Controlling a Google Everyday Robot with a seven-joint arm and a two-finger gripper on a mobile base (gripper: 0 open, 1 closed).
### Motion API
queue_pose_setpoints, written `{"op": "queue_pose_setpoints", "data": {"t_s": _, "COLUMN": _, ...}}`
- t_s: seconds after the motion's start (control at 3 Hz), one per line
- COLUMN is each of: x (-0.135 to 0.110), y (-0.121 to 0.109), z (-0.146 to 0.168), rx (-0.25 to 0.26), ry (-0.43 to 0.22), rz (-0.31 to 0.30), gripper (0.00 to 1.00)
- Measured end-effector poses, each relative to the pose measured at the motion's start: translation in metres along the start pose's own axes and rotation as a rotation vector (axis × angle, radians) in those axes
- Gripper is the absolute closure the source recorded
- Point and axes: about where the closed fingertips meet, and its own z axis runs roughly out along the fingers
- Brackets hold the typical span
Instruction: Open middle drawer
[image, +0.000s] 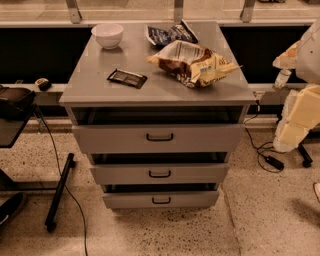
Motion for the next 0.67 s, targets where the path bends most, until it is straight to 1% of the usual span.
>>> {"op": "queue_pose_setpoints", "data": {"t_s": 0.33, "x": 0.0, "y": 0.0, "z": 0.0, "rx": 0.0, "ry": 0.0, "rz": 0.0, "gripper": 0.0}}
{"op": "queue_pose_setpoints", "data": {"t_s": 0.67, "x": -0.006, "y": 0.013, "z": 0.039, "rx": -0.067, "ry": -0.062, "rz": -0.017, "gripper": 0.0}}
